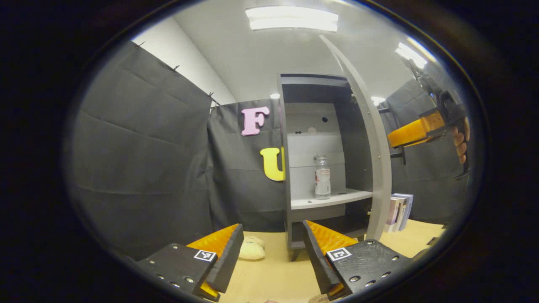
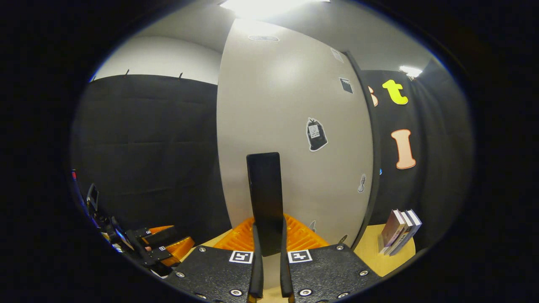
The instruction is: Open the cabinet door with the right hand, grasp the bottle in the cabinet with the left hand and place it on the coaster, then close the cabinet door with the right hand.
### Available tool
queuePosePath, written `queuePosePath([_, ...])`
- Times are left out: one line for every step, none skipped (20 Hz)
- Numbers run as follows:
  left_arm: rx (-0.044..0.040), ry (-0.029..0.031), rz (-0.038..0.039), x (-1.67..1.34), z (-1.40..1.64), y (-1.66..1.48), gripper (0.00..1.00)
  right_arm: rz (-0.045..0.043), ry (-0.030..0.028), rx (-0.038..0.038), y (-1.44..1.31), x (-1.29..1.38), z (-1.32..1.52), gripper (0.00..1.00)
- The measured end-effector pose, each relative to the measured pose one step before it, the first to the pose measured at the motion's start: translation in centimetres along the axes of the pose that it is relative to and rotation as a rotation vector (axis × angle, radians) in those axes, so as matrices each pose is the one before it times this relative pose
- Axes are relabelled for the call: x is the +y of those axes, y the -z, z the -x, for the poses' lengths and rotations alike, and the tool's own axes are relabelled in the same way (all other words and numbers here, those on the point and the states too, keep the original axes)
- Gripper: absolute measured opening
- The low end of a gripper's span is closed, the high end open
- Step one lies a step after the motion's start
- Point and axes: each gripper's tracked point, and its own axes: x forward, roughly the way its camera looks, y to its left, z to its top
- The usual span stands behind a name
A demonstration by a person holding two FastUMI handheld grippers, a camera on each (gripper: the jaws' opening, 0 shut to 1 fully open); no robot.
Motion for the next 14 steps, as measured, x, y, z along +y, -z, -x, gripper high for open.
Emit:
queuePosePath([-0.00210, 0.01073, 0.00201, -0.782, -0.162, -0.147, 0.83, 0.00253, 0.00569, -0.00138, -0.027, -0.315, 0.194, 0.16])
queuePosePath([-0.00291, 0.01110, 0.00160, -0.764, -0.314, 0.033, 0.83, 0.00346, 0.00647, -0.00081, -0.040, -0.248, 0.338, 0.16])
queuePosePath([-0.00115, 0.01072, 0.00131, -0.753, -0.277, -0.036, 0.83, 0.00123, 0.00670, -0.00123, -0.017, -0.372, 0.596, 0.16])
queuePosePath([-0.00202, 0.01014, 0.00140, -0.823, -0.051, -0.012, 0.83, -0.00136, 0.00752, -0.00047, -0.105, -0.294, 0.622, 0.16])
queuePosePath([-0.00229, 0.01013, 0.00186, -0.773, -0.238, -0.061, 0.83, -0.00232, 0.00887, -0.00058, 0.013, -0.352, 0.495, 0.16])
queuePosePath([-0.00331, 0.00960, 0.00211, -0.752, -0.040, -0.004, 0.83, -0.00028, 0.01067, -0.00113, -0.017, -0.345, 0.464, 0.16])
queuePosePath([-0.00315, 0.01038, 0.00221, -0.733, -0.124, -0.074, 0.83, 0.00115, 0.01258, -0.00133, 0.007, -0.429, 0.305, 0.16])
queuePosePath([-0.00305, 0.01095, 0.00267, -0.667, 0.049, -0.094, 0.83, 0.00274, 0.01403, -0.00125, 0.009, -0.539, 0.415, 0.16])
queuePosePath([-0.00218, 0.01058, 0.00265, -0.706, -0.130, -0.119, 0.83, 0.00182, 0.01568, -0.00067, 0.002, -0.623, 0.261, 0.16])
queuePosePath([-0.00071, 0.00929, 0.00206, -0.708, -0.105, 0.017, 0.83, 0.00128, 0.01607, -0.00029, -0.003, -0.584, 0.303, 0.15])
queuePosePath([-0.00023, 0.00781, 0.00314, -0.616, -0.328, -0.010, 0.83, -0.00251, 0.01700, 0.00159, 0.052, -0.641, 0.318, 0.15])
queuePosePath([-0.00121, 0.00907, 0.00451, -0.708, -0.136, 0.015, 0.80, -0.00334, 0.01676, -0.00001, -0.052, -0.687, 0.468, 0.15])
queuePosePath([0.00002, 0.00972, 0.00356, -0.723, -0.104, -0.043, 0.80, -0.00161, 0.01683, -0.00226, -0.018, -0.634, 0.308, 0.15])
queuePosePath([0.00036, 0.00885, 0.00036, -0.569, -0.299, 0.080, 0.83, 0.00051, 0.01770, -0.00255, -0.053, -0.699, 0.317, 0.15])
